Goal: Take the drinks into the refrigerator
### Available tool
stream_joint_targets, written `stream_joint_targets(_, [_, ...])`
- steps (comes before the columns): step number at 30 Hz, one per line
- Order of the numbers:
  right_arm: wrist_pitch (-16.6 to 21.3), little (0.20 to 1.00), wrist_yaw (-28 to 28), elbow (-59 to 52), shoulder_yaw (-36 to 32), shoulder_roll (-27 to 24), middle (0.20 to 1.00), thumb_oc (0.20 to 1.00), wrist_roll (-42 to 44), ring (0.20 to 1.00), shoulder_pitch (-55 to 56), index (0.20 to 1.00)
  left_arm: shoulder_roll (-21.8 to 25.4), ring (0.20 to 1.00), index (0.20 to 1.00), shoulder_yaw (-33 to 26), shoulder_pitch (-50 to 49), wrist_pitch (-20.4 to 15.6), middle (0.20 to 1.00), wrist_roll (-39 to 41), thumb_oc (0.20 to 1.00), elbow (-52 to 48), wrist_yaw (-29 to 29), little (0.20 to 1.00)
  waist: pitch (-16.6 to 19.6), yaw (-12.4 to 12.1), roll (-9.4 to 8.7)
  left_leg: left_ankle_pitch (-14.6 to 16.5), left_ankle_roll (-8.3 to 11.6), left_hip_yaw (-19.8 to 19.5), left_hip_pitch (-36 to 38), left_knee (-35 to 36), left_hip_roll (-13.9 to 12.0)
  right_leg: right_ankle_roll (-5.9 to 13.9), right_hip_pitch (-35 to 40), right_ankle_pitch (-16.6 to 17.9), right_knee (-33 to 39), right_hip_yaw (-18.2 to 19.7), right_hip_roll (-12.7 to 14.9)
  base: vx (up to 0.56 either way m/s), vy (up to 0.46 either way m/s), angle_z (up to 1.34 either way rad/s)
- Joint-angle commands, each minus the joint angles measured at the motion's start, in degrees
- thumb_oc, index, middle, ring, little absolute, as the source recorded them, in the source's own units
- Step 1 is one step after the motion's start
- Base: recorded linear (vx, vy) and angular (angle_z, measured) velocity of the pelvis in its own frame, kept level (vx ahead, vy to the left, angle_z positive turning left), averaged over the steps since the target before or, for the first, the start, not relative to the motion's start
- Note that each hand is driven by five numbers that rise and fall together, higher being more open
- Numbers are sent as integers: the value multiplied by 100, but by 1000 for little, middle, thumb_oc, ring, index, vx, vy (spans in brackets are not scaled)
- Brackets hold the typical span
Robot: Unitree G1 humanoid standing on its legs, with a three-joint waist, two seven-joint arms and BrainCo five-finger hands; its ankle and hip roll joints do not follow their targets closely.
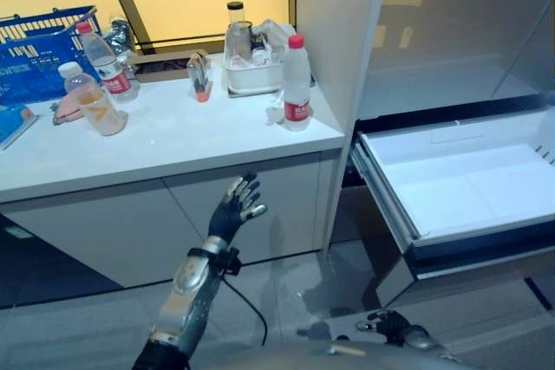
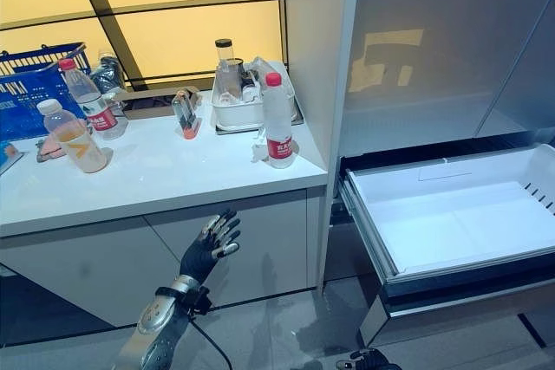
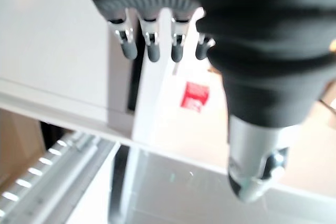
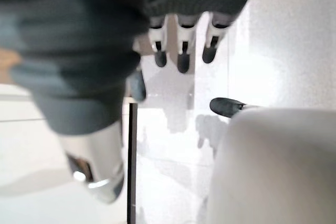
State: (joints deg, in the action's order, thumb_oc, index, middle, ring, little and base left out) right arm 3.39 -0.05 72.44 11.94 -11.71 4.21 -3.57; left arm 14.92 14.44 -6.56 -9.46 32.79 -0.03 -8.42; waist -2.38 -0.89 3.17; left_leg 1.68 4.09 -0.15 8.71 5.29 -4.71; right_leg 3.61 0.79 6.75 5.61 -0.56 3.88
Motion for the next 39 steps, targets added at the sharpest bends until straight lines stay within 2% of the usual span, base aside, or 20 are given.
stream_joint_targets(1, [122, 1000, 38, 378, 198, 207, 1000, 1000, 130, 1000, -272, 1000, 54, 1000, 1000, -267, 448, -419, 1000, 205, 1000, -528, 35, 1000, 40, 5, -375, 180, -295, -43, -214, -100, 403, 241, 371, -501, -188, -167, 185, 0, 0, 0])
stream_joint_targets(9, [108, 1000, 11, 335, 305, 263, 1000, 1000, 114, 1000, -253, 1000, -41, 1000, 1000, -470, 935, -557, 1000, 330, 1000, -861, 428, 1000, 51, 63, -347, 180, -272, -7, -191, -102, 390, 227, 382, -494, -189, -170, 175, 0, 0, 0])
stream_joint_targets(10, [109, 1000, 11, 310, 317, 290, 1000, 1000, 115, 1000, -227, 1000, 48, 1000, 1000, -559, 978, -591, 1000, 141, 1000, -964, 475, 1000, 62, 70, -340, 180, -270, -5, -189, -98, 387, 224, 377, -498, -191, -166, 170, 0, 0, 0])
stream_joint_targets(13, [109, 1000, 9, 306, 374, 291, 1000, 1000, 87, 1000, -200, 1000, -60, 1000, 1000, -657, 1154, -666, 1000, 333, 1000, -890, 603, 1000, 67, 97, -325, 231, -264, 7, -139, -90, 373, 225, 433, -536, -168, -172, 153, 0, 0, 0])
stream_joint_targets(20, [100, 1000, 10, 295, 440, 298, 1000, 1000, 64, 1000, -200, 1000, 13, 1000, 1000, -863, 1633, -776, 1000, 162, 1000, -781, 899, 1000, 110, 141, -322, 180, -254, 29, -177, -87, 385, 218, 373, -487, -179, -153, 153, -5, -1, 0])
stream_joint_targets(24, [98, 1000, 4, 238, 495, 286, 1000, 1000, 34, 1000, -133, 1000, 272, 1000, 1000, -977, 2075, -732, 1000, -332, 1000, -343, 1251, 1000, 134, 189, -300, 234, -244, 39, -115, -72, 363, 231, 437, -524, -155, -172, 145, 20, 0, 0])
stream_joint_targets(27, [77, 1000, -13, 193, 559, 257, 1000, 1000, 7, 1000, -117, 1000, 442, 1000, 1000, -940, 2683, -592, 1000, -511, 1000, 382, 1553, 1000, 144, 258, -266, 223, -236, 47, -102, -68, 351, 242, 442, -515, -155, -161, 142, 0, 0, 0])
stream_joint_targets(34, [23, 1000, -25, 151, 633, 282, 1000, 1000, 7, 1000, -20, 1000, 789, 1000, 1000, -773, 3508, -362, 1000, -722, 1000, 1117, 1740, 1000, 144, 351, -224, 215, -221, 83, -84, -53, 337, 269, 442, -509, -143, -142, 130, 11, 1, -2])
stream_joint_targets(39, [-20, 1000, -41, 154, 657, 249, 1000, 1000, 42, 1000, 86, 1000, 1122, 1000, 1000, -447, 4369, -160, 1000, -925, 1000, 1978, 1854, 1000, 152, 449, -175, 205, -224, 120, -69, -38, 339, 295, 442, -486, -123, -114, 130, 5, -2, -4])
